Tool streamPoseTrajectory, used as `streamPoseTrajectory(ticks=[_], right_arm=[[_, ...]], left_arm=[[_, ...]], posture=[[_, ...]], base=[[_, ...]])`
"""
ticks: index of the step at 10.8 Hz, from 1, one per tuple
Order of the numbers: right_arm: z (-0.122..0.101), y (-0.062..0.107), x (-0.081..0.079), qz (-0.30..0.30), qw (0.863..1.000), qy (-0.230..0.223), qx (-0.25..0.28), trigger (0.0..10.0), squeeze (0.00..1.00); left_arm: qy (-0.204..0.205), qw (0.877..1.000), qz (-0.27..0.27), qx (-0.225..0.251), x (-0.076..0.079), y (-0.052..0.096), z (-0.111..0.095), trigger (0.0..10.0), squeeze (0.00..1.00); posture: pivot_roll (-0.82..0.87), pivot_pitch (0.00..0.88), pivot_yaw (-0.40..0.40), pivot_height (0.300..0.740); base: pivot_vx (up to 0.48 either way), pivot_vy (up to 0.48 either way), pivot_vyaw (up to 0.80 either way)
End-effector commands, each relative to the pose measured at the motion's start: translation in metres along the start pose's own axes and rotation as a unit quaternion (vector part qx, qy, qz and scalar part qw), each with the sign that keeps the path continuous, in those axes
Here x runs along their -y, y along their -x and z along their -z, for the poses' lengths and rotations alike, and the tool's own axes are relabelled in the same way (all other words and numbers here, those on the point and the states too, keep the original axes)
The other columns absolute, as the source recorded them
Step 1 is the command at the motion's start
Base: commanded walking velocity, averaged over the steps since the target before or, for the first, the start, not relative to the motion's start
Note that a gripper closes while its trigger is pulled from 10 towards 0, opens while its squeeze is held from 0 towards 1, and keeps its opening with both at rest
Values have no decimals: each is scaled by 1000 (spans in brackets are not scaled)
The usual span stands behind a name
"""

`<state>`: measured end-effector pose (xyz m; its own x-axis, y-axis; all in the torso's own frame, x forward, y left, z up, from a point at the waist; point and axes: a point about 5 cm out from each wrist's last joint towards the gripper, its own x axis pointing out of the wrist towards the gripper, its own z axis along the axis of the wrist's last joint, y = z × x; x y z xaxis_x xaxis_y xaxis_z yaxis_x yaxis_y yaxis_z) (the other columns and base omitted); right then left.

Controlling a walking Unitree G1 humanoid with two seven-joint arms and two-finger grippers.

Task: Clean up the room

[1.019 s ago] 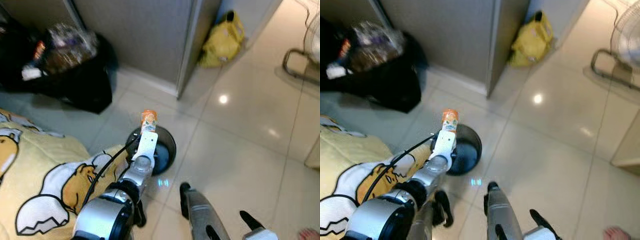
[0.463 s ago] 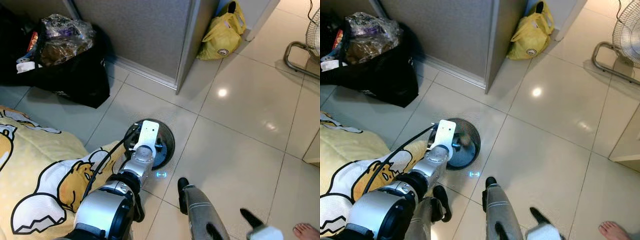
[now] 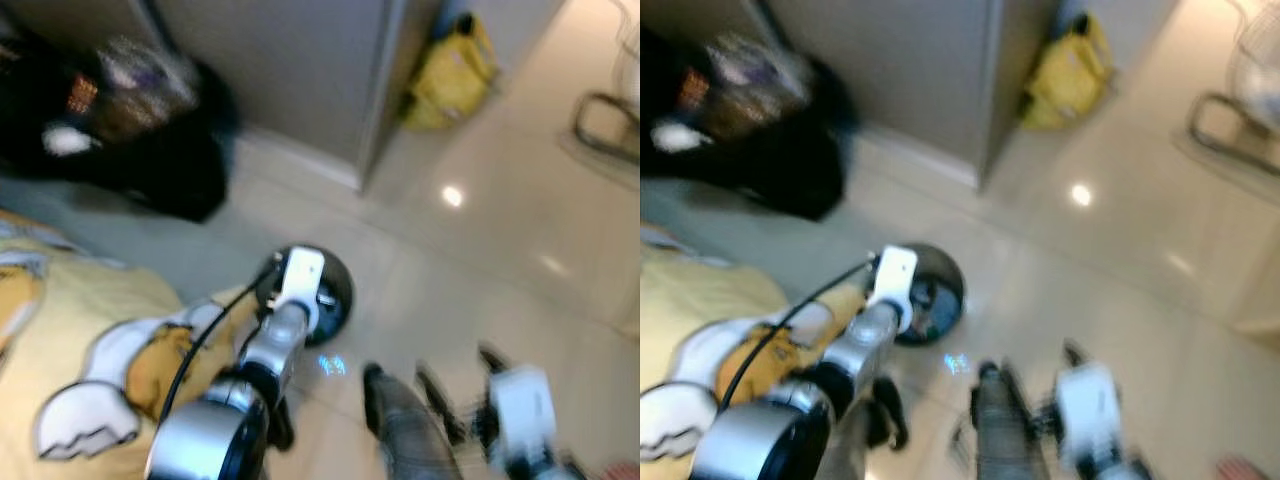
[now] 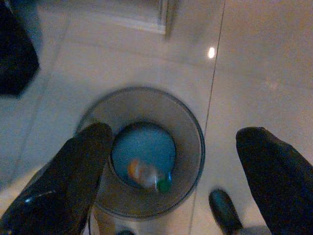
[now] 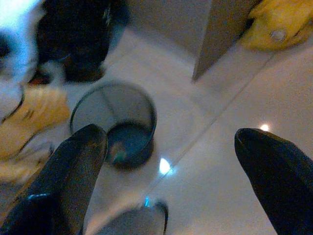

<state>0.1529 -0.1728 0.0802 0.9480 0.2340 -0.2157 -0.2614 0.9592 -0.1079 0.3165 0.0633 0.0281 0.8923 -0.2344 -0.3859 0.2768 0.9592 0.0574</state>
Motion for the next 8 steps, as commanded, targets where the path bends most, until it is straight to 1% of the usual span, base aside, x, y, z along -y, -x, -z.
streamPoseTrajectory(ticks=[1, 2, 3, 4, 5, 6, 7, 8], right_arm=[[6, -12, 8, 24, 999, -21, -6, 10000, 0], [1, -34, 19, 52, 998, -34, 19, 10000, 0], [-4, -53, 29, 82, 994, -57, 38, 10000, 0], [-3, -73, 39, 111, 989, -94, 42, 10000, 0], [-2, -85, 44, 109, 988, -99, 40, 10000, 0], [-2, -90, 46, 108, 989, -98, 40, 10000, 0], [-4, -97, 51, 107, 989, -88, 42, 10000, 0], [-2, -104, 53, 108, 989, -90, 40, 10000, 0]], left_arm=[[-12, 1000, 11, 25, -3, 4, 3, 10000, 0], [6, 996, -6, 84, -17, 8, -13, 10000, 0], [28, 990, -22, 140, -29, 16, -30, 10000, 0], [31, 981, -44, 188, -46, 28, -43, 10000, 0], [22, 978, -47, 201, -56, 34, -42, 10000, 0], [18, 977, -53, 206, -62, 42, -37, 10000, 0], [27, 978, -46, 201, -62, 55, -28, 10000, 0], [34, 980, -47, 188, -59, 54, -24, 10000, 0]], posture=[[-271, 89, 82, 740], [-203, 0, 86, 740], [-168, 0, 82, 740], [-99, 0, 55, 740], [-64, 0, 39, 740], [-59, 0, 35, 740], [-45, 0, 25, 740], [-41, 0, 22, 740]], base=[[0, 0, 0], [0, 0, 0], [0, 0, 0], [0, 0, 0], [0, 0, 0], [0, 0, 0], [-356, 326, 675], [-356, 326, 594]])
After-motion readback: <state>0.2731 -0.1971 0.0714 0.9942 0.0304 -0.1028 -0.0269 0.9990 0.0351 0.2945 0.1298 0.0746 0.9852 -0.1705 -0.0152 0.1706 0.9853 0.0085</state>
